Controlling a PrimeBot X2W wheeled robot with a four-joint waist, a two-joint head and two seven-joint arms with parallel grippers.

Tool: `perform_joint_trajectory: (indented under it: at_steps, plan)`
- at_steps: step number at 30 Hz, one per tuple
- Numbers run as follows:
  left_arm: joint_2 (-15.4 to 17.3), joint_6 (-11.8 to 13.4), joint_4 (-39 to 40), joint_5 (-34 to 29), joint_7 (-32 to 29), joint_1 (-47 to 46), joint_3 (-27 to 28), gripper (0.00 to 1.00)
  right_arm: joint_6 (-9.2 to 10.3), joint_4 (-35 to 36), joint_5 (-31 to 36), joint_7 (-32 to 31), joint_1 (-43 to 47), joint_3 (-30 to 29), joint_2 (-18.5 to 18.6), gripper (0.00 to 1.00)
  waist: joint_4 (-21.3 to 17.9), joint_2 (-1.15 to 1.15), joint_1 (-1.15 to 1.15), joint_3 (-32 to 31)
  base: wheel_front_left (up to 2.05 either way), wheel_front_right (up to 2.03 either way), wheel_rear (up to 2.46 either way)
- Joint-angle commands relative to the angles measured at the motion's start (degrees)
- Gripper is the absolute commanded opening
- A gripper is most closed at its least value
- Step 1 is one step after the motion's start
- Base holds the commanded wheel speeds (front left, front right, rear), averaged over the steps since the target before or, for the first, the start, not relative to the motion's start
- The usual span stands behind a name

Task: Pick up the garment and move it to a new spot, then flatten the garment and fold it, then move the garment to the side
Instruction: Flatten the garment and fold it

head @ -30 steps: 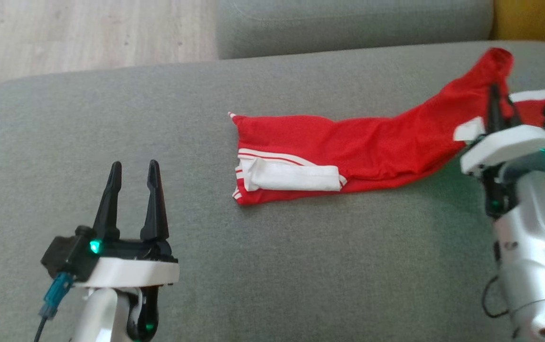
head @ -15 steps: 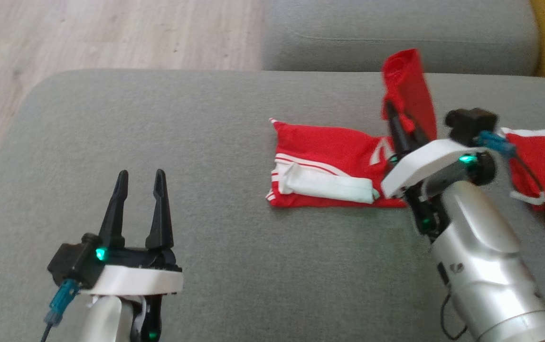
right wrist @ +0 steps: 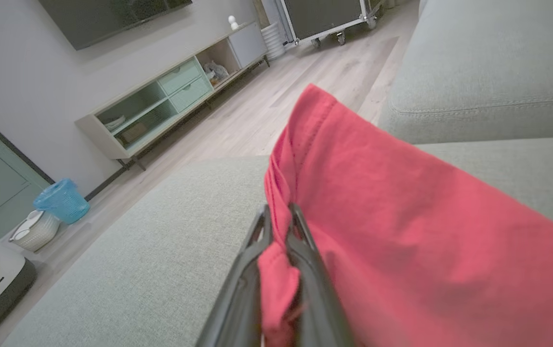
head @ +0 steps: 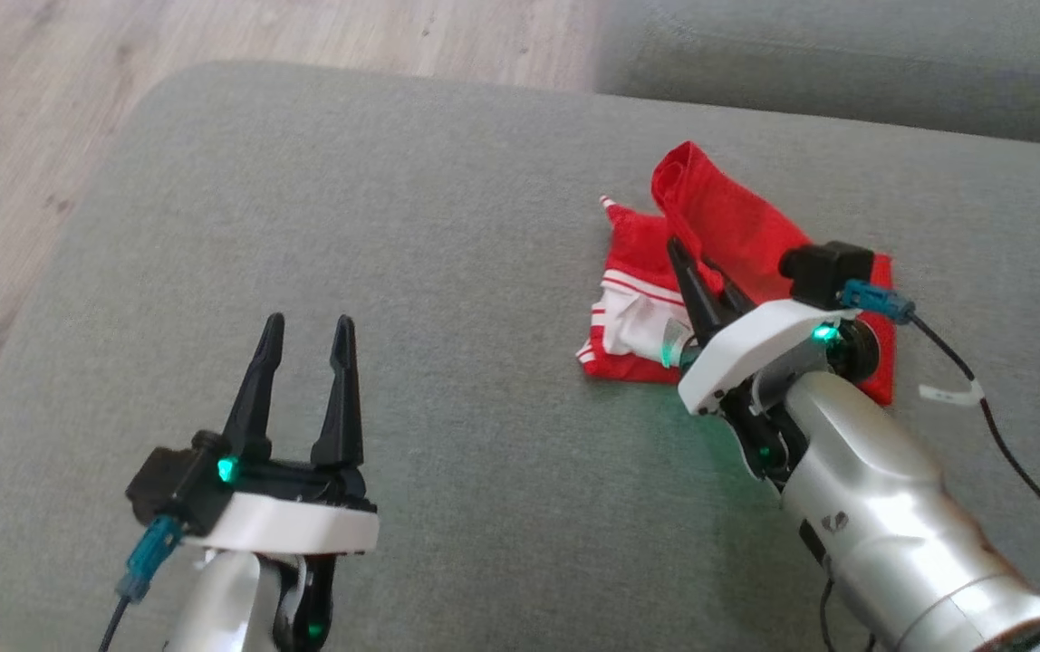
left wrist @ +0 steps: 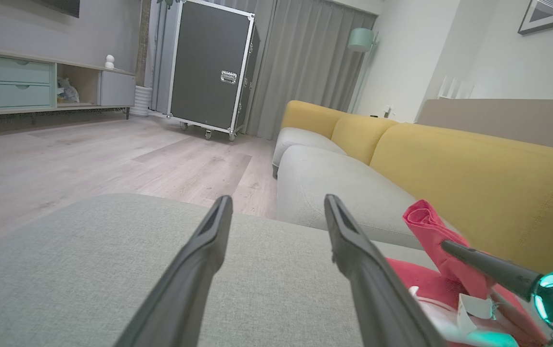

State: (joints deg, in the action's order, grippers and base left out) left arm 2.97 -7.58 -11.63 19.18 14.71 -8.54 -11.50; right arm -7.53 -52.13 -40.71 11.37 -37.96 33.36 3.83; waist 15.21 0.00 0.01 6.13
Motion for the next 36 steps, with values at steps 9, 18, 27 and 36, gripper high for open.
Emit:
perform_joint_trajectory:
  at_steps: [9, 18, 27, 36]
  plan:
    - [0.2, 0.1, 0.9, 0.6, 0.3, -3.6, 0.9, 1.00, 0.04, -4.0, -4.8, 2.0, -3.7, 7.2, -0.9, 0.00, 2.2, 0.00, -0.01, 2.3, 0.00, 0.00, 0.00]
    - [0.1, 0.1, -0.2, 0.6, 0.3, -4.0, 1.6, 1.00, 0.04, 2.4, -14.5, 1.3, -3.0, 15.8, -0.9, 1.00, 0.1, 0.00, -0.01, 1.5, 0.00, 0.00, 0.00]
    - [0.1, 0.1, 1.2, 0.5, 0.3, -2.9, 4.3, 1.00, 0.04, -2.3, -1.6, 3.6, -9.3, 7.5, -0.8, 1.00, -7.1, 0.00, -0.01, -0.6, 0.00, 0.00, 0.00]
    - [0.1, 0.1, 2.5, -0.6, 0.3, -1.1, 7.6, 1.00, 0.04, 16.9, 30.8, 3.6, 6.3, -19.3, 0.7, 1.00, -14.7, 0.00, -0.01, -1.2, 0.00, 0.00, 0.00]
